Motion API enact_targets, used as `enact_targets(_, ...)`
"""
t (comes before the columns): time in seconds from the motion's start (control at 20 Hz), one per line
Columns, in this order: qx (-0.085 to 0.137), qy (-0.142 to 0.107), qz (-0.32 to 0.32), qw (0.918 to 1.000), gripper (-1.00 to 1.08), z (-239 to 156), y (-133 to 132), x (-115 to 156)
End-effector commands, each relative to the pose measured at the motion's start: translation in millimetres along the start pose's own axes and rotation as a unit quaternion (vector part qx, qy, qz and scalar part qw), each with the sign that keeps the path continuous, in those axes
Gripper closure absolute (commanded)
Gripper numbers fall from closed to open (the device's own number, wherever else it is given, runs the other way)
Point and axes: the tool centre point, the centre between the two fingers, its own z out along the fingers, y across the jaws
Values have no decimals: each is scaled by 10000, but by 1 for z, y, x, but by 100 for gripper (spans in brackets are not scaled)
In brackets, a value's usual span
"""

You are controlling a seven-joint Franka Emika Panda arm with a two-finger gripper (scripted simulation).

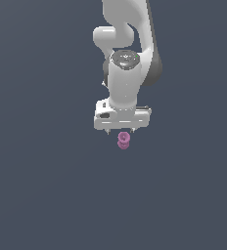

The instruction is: Pick up the object and move it to a goal position.

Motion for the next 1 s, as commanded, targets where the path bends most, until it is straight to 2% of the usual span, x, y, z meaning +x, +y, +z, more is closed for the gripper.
enact_targets(0.0, 0, 0, 0, 10000, -92, 0, 0, 0)
enact_targets(0.45, 137, 154, 125, 9997, -92, -7, 2, 11)
enact_targets(0.95, 122, 140, -27, 9998, -92, -3, 1, 9)
